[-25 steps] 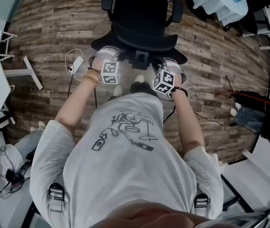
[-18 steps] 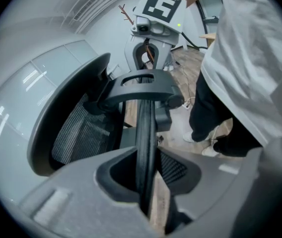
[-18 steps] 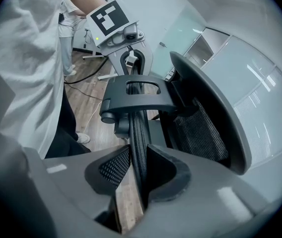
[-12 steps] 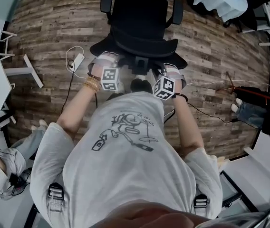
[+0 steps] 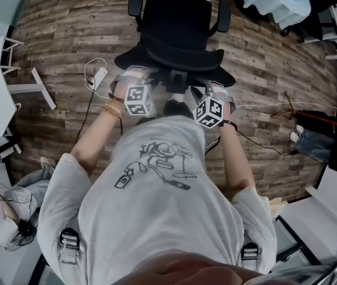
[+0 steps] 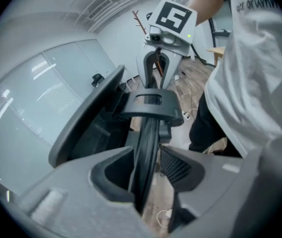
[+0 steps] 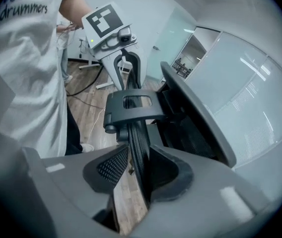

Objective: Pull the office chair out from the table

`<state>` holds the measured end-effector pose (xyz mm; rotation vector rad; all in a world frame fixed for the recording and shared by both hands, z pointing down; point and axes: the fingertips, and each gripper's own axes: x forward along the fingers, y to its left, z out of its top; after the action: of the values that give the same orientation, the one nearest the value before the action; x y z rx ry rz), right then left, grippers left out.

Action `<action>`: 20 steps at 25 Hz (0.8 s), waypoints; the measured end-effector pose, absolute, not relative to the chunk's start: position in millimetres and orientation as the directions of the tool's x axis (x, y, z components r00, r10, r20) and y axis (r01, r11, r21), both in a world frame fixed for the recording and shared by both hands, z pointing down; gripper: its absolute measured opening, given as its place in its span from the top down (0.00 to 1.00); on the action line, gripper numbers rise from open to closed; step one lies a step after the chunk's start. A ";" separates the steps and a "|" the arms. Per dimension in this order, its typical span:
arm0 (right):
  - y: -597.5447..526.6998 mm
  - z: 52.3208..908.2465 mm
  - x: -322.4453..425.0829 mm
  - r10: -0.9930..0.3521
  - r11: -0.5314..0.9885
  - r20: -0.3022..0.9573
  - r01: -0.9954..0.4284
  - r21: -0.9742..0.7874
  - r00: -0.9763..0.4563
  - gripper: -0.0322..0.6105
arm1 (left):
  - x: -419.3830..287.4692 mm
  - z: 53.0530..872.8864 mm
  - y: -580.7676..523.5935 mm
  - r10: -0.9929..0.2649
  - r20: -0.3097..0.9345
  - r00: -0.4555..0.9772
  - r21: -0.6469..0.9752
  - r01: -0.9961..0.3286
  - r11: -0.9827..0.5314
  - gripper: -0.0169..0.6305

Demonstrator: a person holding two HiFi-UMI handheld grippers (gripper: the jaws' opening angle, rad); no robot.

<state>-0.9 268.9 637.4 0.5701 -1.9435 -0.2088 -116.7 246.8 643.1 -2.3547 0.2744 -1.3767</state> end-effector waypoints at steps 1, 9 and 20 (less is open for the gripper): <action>270.0 627.4 -2.3 -0.483 0.867 0.800 -0.319 0.382 -0.355 0.74 | -117.5 635.2 248.8 -0.360 0.780 0.512 -0.422 0.007 -0.906 0.72; 267.6 512.6 -22.3 -0.613 0.754 0.546 -0.630 0.186 -0.571 0.87 | -112.9 527.9 260.1 -0.377 0.523 0.764 -0.154 -0.351 -0.924 0.95; 275.2 385.8 -73.7 -0.734 0.640 0.177 -0.755 -0.141 -0.655 0.94 | -118.8 381.4 262.0 -0.567 0.068 0.821 0.137 -0.570 -0.810 0.97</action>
<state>-73.7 275.2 385.8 1.2532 -2.7506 0.3086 -118.8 262.0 381.4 -3.1415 0.9872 -0.0398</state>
